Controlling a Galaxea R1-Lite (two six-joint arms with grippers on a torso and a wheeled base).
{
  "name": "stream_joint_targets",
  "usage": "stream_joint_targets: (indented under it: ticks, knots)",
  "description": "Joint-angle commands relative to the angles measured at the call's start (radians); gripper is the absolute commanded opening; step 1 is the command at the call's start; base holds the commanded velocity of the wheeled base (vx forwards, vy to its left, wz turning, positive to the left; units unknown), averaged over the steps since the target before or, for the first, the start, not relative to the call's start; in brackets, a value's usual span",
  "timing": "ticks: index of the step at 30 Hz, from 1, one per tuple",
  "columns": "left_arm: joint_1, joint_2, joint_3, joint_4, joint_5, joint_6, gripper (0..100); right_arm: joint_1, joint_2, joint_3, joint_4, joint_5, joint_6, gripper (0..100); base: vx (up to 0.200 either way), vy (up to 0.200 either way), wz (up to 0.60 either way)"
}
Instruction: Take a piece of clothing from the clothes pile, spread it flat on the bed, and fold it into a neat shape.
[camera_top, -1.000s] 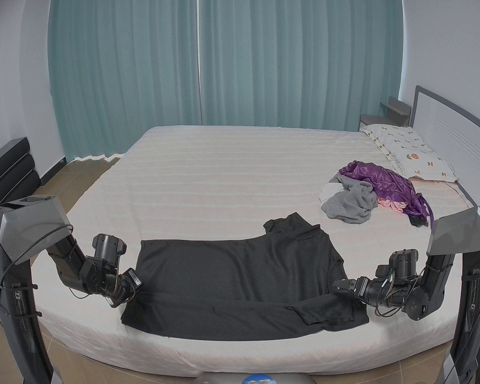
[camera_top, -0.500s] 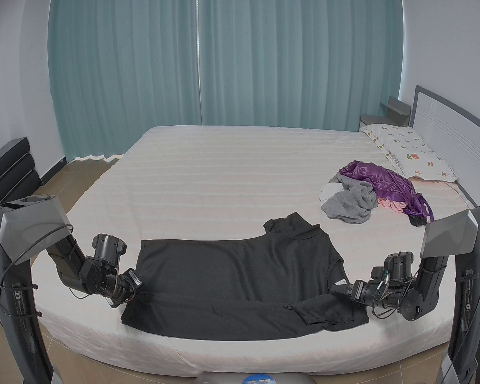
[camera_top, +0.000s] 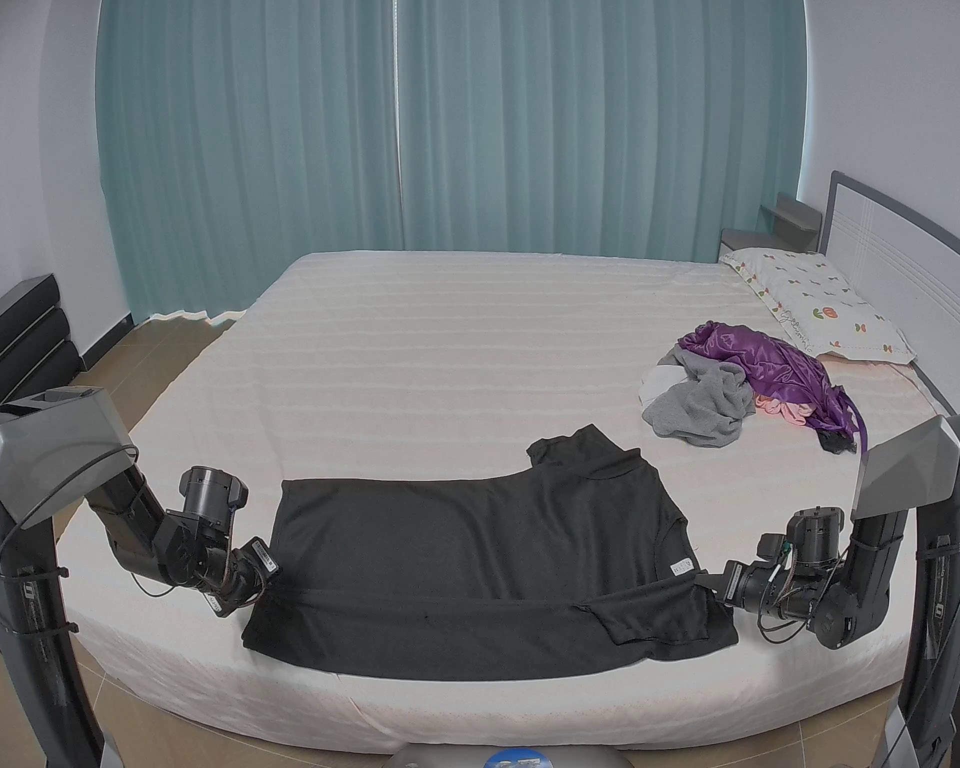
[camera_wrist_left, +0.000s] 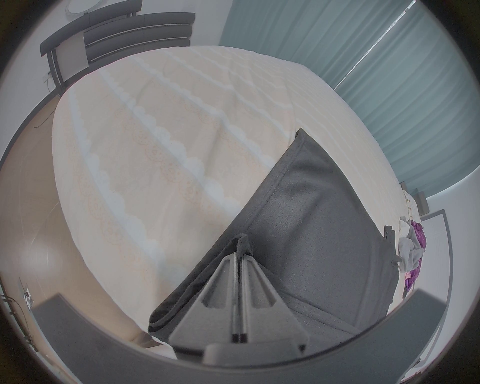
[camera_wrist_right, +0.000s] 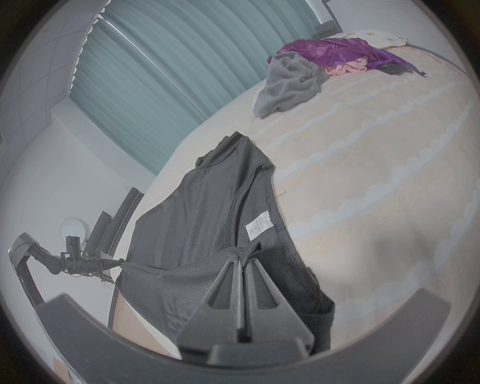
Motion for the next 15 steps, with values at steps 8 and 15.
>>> stream_joint_targets:
  ticks: [8,15]
  knots:
    - [0.022,-0.019,-0.013,0.009,0.001,0.003,0,-0.013,0.0,0.038,-0.029,0.01,0.006,0,0.0,0.0,0.0]
    - [0.019,-0.009,-0.019,0.007,0.001,0.003,0,-0.008,0.013,0.022,-0.029,0.01,0.025,0,0.0,0.0,0.0]
